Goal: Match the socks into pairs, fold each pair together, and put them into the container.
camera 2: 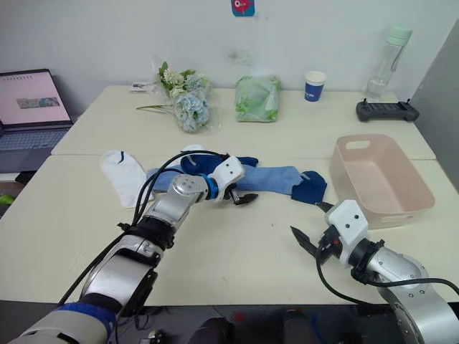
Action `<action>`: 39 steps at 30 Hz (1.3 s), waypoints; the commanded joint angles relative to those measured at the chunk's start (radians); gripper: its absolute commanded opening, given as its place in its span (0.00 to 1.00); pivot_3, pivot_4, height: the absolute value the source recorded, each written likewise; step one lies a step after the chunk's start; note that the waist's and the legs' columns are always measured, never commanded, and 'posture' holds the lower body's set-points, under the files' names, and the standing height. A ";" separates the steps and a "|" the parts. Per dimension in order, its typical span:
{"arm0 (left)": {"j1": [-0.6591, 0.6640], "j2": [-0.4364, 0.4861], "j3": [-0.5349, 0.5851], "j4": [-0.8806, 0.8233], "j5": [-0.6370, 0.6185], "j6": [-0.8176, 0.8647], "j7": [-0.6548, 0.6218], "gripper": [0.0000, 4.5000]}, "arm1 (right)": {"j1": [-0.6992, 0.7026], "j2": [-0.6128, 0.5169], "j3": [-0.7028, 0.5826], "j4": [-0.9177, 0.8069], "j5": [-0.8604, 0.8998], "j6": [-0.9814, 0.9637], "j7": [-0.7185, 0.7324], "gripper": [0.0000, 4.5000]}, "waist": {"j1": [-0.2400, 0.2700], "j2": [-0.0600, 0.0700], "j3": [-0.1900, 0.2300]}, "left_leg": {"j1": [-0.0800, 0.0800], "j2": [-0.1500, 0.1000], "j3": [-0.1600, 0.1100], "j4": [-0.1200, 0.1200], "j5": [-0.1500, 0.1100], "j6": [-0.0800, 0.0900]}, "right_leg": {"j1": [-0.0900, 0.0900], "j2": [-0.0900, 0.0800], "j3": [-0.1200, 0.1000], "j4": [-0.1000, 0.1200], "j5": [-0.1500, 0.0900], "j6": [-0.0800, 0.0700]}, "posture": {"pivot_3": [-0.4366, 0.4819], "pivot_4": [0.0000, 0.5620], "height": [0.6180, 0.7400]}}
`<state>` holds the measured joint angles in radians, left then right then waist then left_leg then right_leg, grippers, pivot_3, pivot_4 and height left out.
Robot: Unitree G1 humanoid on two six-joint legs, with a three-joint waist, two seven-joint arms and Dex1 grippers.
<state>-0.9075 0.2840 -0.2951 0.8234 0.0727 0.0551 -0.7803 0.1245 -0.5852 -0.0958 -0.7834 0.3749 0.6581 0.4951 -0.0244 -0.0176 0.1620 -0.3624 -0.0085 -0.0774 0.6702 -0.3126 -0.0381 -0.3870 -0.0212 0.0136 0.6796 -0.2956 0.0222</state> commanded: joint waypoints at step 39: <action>0.582 0.278 0.103 -1.061 -0.148 0.537 -0.220 0.00 | -0.018 -0.006 0.023 -0.076 0.052 0.040 -0.018 1.00 | -0.004 0.001 0.000 | -0.001 0.003 -0.001 0.006 0.000 0.001 | 0.001 -0.003 0.003 0.001 0.003 0.004 | 0.48 0.27 1.00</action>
<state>-0.3499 0.5436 -0.2249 -0.1436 -0.0474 0.5544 -1.0094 0.1066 -0.5822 -0.0565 -0.8161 0.4101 0.6992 0.4661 -0.0282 -0.0167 0.1619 -0.3633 -0.0055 -0.0787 0.6760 -0.3124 -0.0374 -0.3864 -0.0237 0.0163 0.6808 -0.2927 0.0261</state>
